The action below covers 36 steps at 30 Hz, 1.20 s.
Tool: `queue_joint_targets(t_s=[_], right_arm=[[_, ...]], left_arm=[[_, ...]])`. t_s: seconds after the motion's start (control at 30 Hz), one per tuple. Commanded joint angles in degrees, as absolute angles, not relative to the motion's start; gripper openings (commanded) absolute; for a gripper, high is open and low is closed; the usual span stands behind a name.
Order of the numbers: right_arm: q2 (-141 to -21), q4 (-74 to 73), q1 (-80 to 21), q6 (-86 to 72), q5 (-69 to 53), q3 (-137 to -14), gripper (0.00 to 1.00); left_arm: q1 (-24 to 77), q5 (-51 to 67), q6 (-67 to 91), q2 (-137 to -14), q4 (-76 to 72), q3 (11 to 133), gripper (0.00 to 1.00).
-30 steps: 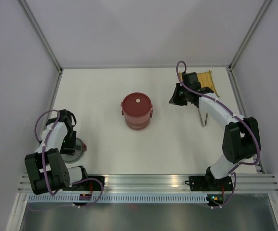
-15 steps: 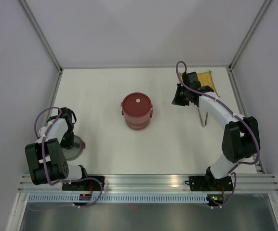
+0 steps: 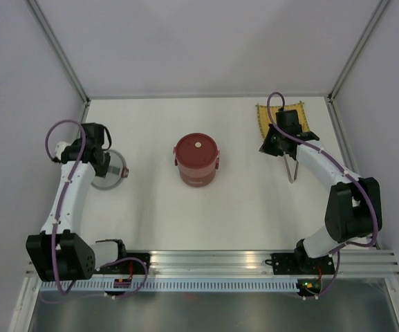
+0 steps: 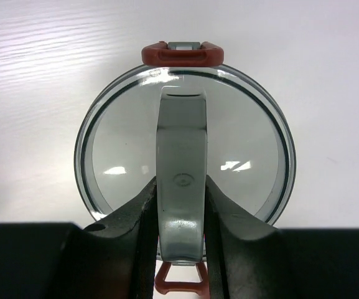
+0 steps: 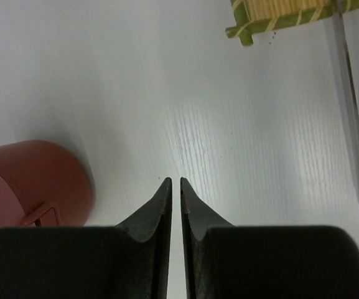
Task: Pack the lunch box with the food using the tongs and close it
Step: Pick up the box lid from the center of the board, then close the box lid on the packing box.
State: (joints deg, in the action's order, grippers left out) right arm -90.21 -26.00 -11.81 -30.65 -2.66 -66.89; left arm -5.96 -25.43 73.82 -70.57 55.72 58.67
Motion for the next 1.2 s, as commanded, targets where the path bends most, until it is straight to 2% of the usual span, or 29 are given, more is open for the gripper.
queue_joint_targets(t_s=[0.0,0.13,0.27,0.4,0.5,0.53,0.73,0.93,1.03,1.13,1.17], right_arm=[[-87.5,-19.5,-12.0,-32.5,-2.5,-63.2,0.15],[-86.4,-14.6,-12.0,-32.8,-6.2,-61.6,0.14],[-84.3,-12.6,-11.9,-31.8,-9.2,-62.8,0.15],[-80.6,-12.5,-12.0,-27.9,-11.9,-64.9,0.16],[-76.6,-11.2,-11.9,-25.9,-12.7,-64.5,0.2],[-75.4,-11.0,-12.0,-25.8,-12.9,-64.5,0.21],[-71.9,-9.2,-11.9,-27.9,-15.0,-63.4,0.24],[-71.8,-9.1,-12.1,-29.3,-20.5,-64.4,0.27],[-72.1,-7.8,-12.1,-30.8,-26.9,-64.9,0.31],[-72.2,-4.1,-12.2,-33.3,-35.7,-65.1,0.41],[-72.2,-4.1,-12.3,-34.5,-36.2,-65.6,0.47]], left_arm=[[2.4,-27.9,73.9,-68.8,65.5,72.1,0.02],[14.8,-27.4,81.5,-73.1,72.3,86.1,0.02],[25.8,-28.0,88.9,-80.1,76.1,94.9,0.02],[35.3,-27.9,94.6,-91.4,80.2,107.0,0.02],[41.9,-29.2,100.9,-102.0,88.0,124.0,0.02],[43.9,-29.1,102.1,-105.6,88.1,125.8,0.02],[46.2,-28.1,107.8,-109.5,88.2,128.0,0.02],[46.8,-32.0,108.3,-105.3,88.2,124.2,0.02],[46.8,-33.8,110.2,-101.1,88.2,117.2,0.02],[46.8,-34.6,111.8,-98.5,88.2,112.7,0.02],[46.8,-35.2,111.8,-98.4,88.2,112.2,0.02]])
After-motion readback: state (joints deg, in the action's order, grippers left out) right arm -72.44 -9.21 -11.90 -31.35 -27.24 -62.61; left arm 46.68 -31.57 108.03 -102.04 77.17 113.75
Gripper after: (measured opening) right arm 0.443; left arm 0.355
